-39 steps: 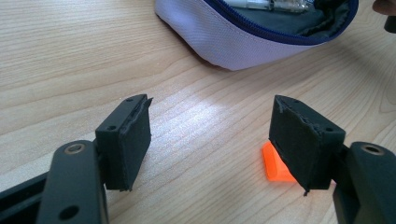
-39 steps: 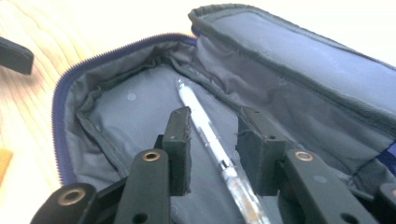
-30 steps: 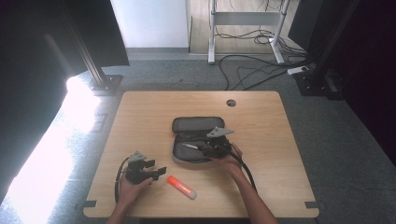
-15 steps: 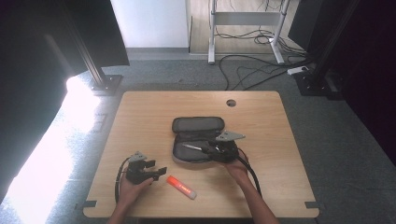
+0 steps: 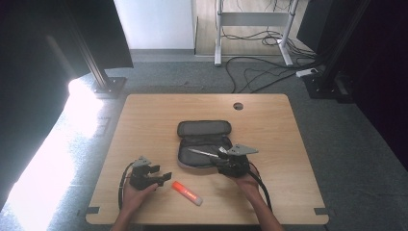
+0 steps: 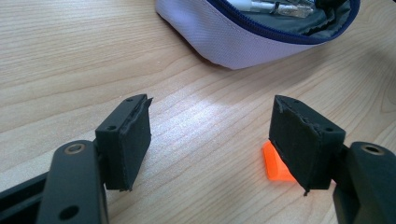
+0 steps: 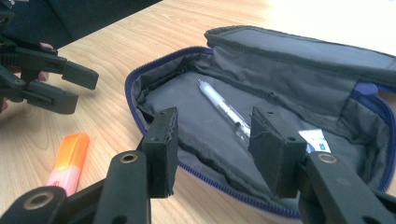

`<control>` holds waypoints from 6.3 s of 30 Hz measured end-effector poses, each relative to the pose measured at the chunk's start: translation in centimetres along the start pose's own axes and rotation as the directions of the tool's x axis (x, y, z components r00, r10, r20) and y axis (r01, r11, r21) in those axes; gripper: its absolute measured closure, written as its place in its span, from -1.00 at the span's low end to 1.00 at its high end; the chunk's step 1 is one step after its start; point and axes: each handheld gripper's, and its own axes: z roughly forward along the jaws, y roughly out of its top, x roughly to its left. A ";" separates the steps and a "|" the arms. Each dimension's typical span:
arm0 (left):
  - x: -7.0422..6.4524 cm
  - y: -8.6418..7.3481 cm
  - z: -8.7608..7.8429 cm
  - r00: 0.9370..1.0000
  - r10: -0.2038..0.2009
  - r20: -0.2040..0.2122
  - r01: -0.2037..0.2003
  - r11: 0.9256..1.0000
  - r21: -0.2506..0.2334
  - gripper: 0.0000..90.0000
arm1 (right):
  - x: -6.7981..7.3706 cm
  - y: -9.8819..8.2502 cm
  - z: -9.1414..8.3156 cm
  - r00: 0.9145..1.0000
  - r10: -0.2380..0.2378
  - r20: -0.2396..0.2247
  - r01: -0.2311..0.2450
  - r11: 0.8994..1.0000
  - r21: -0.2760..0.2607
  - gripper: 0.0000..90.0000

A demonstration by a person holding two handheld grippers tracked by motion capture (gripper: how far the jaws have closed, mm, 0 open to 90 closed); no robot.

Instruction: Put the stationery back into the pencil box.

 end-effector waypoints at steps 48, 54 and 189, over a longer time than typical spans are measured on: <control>-0.2 0.0 0.1 1.000 0.006 0.002 -0.006 1.000 0.000 -0.34 | 3.3 -3.5 -3.0 0.999 0.016 -0.050 -0.016 1.000 0.017 0.01; -0.2 0.0 0.2 1.000 0.008 0.002 -0.008 1.000 0.002 -0.34 | 4.5 -3.7 -2.4 0.997 0.005 -0.075 -0.002 1.000 0.031 0.00; 0.0 0.1 -0.1 1.000 0.009 0.001 -0.009 1.000 -0.010 -0.33 | 8.3 -2.0 -1.7 0.989 -0.132 -0.061 0.137 0.987 0.086 0.46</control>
